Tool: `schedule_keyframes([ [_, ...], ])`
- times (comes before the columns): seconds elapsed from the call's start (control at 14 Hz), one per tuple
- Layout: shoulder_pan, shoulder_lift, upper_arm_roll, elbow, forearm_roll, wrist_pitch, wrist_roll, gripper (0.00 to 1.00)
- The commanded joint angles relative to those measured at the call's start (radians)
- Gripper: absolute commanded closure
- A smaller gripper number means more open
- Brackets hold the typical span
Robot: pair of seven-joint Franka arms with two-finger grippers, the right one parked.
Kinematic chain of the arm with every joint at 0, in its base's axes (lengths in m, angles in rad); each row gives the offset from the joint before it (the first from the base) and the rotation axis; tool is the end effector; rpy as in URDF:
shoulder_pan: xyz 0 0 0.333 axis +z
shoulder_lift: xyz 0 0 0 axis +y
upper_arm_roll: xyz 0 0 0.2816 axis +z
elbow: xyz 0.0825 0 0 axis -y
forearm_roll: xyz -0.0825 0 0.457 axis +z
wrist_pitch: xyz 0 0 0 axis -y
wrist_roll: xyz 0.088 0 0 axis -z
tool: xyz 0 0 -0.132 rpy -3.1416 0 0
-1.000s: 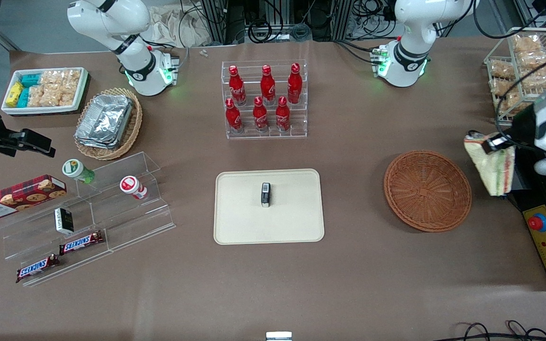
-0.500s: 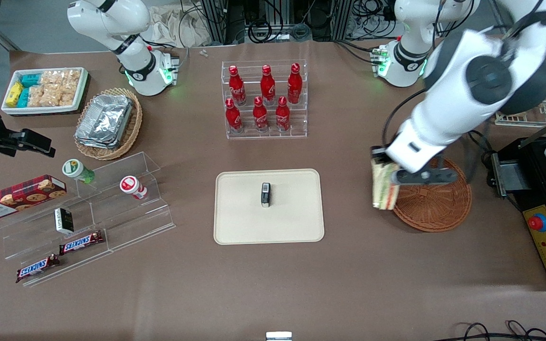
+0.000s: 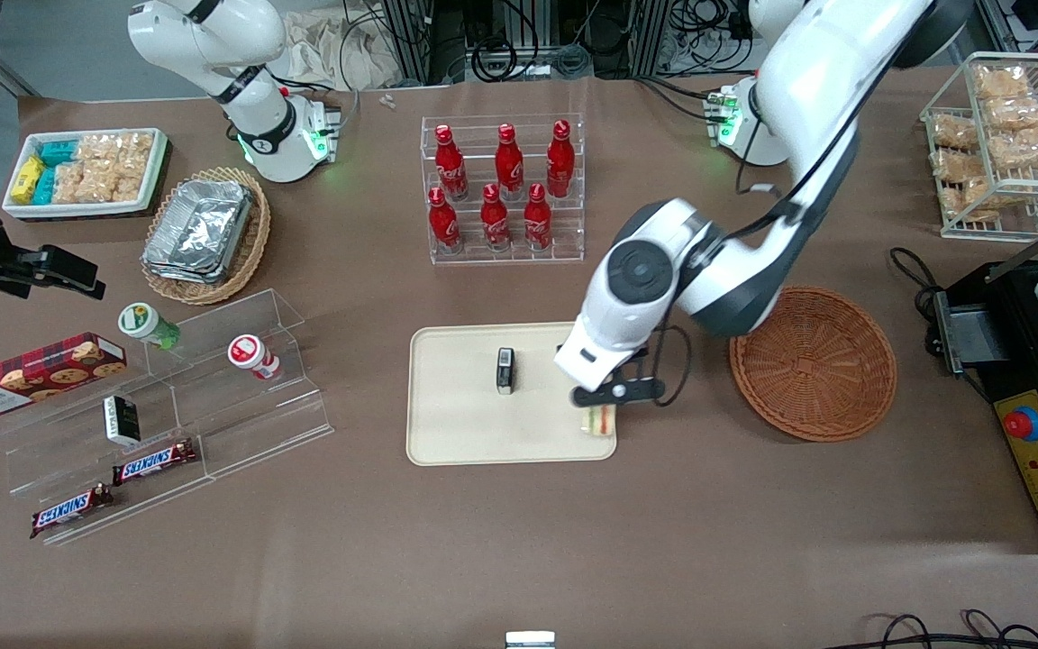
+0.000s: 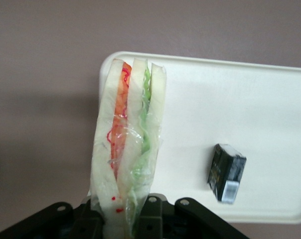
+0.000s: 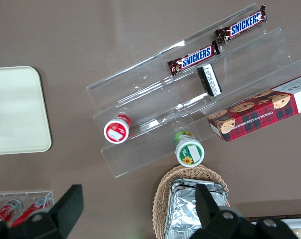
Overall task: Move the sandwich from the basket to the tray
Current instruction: 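Carry the sandwich over the beige tray and lower it, then open the left gripper to release the sandwich on the tray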
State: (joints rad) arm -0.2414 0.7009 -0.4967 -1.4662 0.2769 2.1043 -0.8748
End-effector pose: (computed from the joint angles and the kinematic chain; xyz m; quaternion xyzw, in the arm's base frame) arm 0.6011 -0.4634 0.2185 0.9980 0.0508 -0.0172 0.0342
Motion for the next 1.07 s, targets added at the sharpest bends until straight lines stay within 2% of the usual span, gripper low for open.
schedule_keyframes([
  [0.0,-0.001,0.083,0.0,0.055,0.057,0.035,-0.013,1.0],
  [0.14,0.001,0.092,0.001,0.031,0.083,0.036,-0.009,1.0],
  [0.57,-0.002,0.123,0.001,0.026,0.079,0.04,-0.052,1.0],
  [0.64,-0.002,0.132,0.001,0.027,0.079,0.04,-0.073,0.84],
  [0.71,-0.002,0.135,0.001,0.027,0.076,0.04,-0.098,0.53],
  [0.79,-0.001,0.135,0.001,0.027,0.073,0.04,-0.121,0.01],
  [1.0,-0.001,0.135,0.001,0.027,0.073,0.039,-0.13,0.0],
])
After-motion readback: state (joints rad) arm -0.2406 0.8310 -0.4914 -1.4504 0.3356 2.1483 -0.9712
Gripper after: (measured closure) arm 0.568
